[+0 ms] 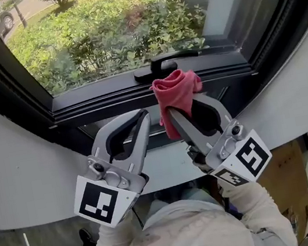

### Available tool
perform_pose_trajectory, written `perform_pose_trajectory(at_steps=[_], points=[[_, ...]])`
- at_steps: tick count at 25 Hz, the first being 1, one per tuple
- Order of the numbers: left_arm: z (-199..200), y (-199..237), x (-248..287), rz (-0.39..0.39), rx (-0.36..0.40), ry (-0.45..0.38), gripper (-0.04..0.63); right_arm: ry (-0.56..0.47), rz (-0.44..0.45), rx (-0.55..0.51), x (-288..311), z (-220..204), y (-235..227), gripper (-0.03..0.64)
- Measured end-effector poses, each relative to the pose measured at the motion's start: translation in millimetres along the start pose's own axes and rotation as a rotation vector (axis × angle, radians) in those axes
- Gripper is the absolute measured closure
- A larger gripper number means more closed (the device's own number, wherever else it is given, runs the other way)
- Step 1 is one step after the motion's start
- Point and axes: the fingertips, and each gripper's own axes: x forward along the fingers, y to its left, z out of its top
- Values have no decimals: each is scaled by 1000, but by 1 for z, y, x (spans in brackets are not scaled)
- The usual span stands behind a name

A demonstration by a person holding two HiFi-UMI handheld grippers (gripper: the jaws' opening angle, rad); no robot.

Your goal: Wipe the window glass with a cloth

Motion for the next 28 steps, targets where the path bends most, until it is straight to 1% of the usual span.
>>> perform_pose_trajectory(at_steps=[2, 9, 16, 21, 28], points=[[-1, -4, 2, -3, 0, -3, 595, -5, 2, 12, -4, -1, -1, 512], [5, -17, 10, -12, 9, -12, 595, -36, 14, -8, -15, 17, -2, 511], [6, -26, 13, -15, 12, -14, 595, -42, 9, 22, -27, 13, -6, 511], [10, -32, 17, -16, 16, -15, 595, -64, 5, -4, -31, 28, -10, 511], [12, -36, 17, -12, 27, -8, 595, -59, 30, 19, -33, 23, -4, 511]])
